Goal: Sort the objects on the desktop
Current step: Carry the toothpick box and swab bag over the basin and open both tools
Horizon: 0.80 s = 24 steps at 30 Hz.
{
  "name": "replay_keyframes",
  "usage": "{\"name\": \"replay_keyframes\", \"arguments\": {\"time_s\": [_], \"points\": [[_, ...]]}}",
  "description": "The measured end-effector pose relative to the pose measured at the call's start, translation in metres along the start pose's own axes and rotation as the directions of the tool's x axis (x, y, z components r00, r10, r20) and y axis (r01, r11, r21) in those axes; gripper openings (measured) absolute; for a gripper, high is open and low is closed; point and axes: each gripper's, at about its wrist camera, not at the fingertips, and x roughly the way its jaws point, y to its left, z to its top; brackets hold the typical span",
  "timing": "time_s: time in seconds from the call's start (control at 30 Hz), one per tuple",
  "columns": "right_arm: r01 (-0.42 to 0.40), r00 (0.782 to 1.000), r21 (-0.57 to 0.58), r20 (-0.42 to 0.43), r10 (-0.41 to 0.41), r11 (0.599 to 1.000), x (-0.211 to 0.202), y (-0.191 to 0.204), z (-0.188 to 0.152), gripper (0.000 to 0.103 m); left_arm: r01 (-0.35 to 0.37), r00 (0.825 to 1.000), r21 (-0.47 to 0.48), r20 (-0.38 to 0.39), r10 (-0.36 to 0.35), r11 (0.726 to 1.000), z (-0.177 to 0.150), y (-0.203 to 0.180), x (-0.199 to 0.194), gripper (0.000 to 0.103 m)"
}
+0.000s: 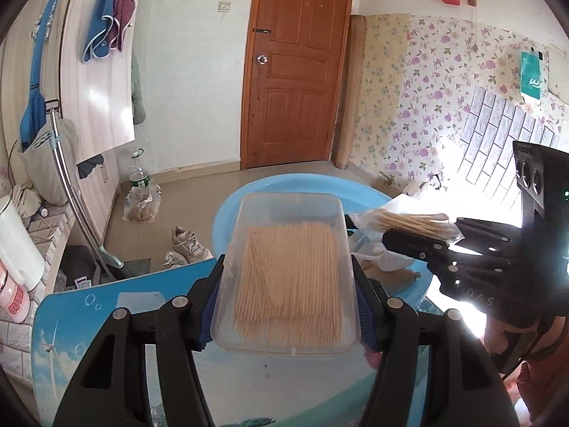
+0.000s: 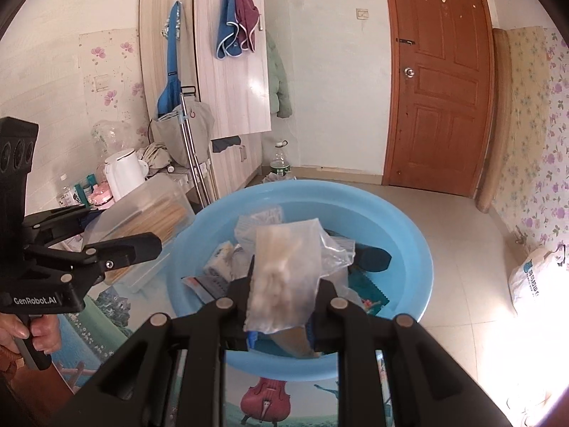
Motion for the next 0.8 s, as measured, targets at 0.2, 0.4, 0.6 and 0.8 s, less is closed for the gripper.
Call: {"name": "replay_keyframes", "arguments": {"time_s": [0.2,0.4,0.6,0.8], "points": [[-0.019,1.0,0.029,-0.021,0.02,0.999,0.019,-0.017,0.003,0.019,0.053,0.998,0.005,-0.018,-0.053,0.999,0.011,-0.009,0.035,0.061],[-0.021,1.0,0.036,-0.018,0.021,0.999,0.027,-0.021,0.005,0.019,0.048,0.999,0.016,-0.019,-0.048,0.999,0.018,-0.008,0.051,0.063],[-0.02,0.999,0.039,-0.028,0.021,0.999,0.036,-0.023,0.008,0.02,0.035,0.999,0.013,-0.009,-0.035,0.999,0.02,-0.001,0.047,0.066],[0.016,1.0,0.065,-0.026,-0.014,0.998,0.04,-0.023,0.017,0.027,0.0,1.0,0.006,-0.019,0.0,1.0,0.013,0.013,0.037,0.067]]}}
